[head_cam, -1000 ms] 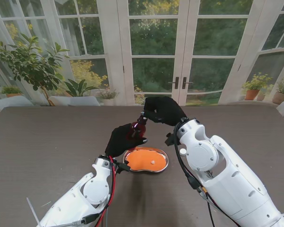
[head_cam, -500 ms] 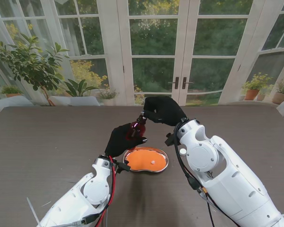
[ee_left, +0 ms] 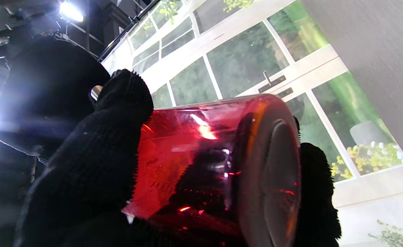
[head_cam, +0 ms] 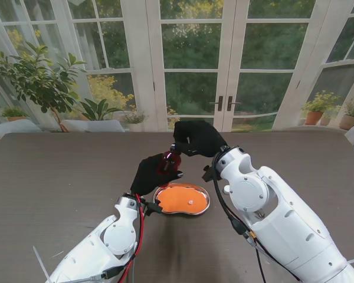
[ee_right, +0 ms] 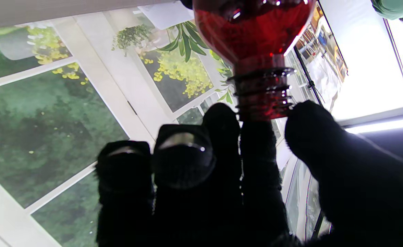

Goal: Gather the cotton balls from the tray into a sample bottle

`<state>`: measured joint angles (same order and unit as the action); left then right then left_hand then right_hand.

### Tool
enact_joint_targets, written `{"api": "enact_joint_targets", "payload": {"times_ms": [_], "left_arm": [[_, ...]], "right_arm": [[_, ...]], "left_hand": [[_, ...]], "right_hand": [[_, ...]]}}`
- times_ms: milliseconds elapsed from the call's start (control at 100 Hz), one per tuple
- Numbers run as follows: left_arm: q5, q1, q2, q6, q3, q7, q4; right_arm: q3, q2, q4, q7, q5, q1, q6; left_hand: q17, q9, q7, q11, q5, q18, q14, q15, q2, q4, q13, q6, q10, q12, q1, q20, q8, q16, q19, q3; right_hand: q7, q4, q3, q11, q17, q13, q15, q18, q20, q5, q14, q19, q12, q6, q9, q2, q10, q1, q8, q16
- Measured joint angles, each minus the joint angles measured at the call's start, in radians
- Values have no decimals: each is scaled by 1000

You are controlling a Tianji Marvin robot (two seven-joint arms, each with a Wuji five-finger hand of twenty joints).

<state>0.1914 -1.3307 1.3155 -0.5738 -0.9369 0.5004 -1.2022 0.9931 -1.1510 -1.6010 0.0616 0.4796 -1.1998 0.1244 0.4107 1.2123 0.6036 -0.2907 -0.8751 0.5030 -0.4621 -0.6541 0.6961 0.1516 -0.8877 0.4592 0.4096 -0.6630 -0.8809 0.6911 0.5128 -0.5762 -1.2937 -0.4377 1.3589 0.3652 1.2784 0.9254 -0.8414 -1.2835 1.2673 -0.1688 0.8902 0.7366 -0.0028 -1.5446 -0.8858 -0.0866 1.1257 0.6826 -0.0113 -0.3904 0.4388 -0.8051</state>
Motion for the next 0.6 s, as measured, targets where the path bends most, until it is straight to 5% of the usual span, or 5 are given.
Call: {"api": "enact_joint_targets", "payload": {"times_ms": [430,600], "left_arm": [[1,-1,0,-16,-1,0,4],[2,-1,1,-24,0,4,4]], "right_arm": [[9,1,-10,-14,-19,1,-9],[17,-3,-19,-9,-50,-6,-26]], "left_hand": [[0,1,0,0,0,0,0,0,0,0,0,0,0,1,0,0,0,0,0,0],[0,1,0,0,0,0,0,0,0,0,0,0,0,1,0,0,0,0,0,0]], "right_hand": [[-46,0,-21,-49,-14,0,-14,-1,0,18,0,6,21,55,0,20,28,-73,-28,0],[-72,0,-32,-61,-24,0,13,-26,0,76,13,6,41,57,32,-68,30,-33,-28,0]]}}
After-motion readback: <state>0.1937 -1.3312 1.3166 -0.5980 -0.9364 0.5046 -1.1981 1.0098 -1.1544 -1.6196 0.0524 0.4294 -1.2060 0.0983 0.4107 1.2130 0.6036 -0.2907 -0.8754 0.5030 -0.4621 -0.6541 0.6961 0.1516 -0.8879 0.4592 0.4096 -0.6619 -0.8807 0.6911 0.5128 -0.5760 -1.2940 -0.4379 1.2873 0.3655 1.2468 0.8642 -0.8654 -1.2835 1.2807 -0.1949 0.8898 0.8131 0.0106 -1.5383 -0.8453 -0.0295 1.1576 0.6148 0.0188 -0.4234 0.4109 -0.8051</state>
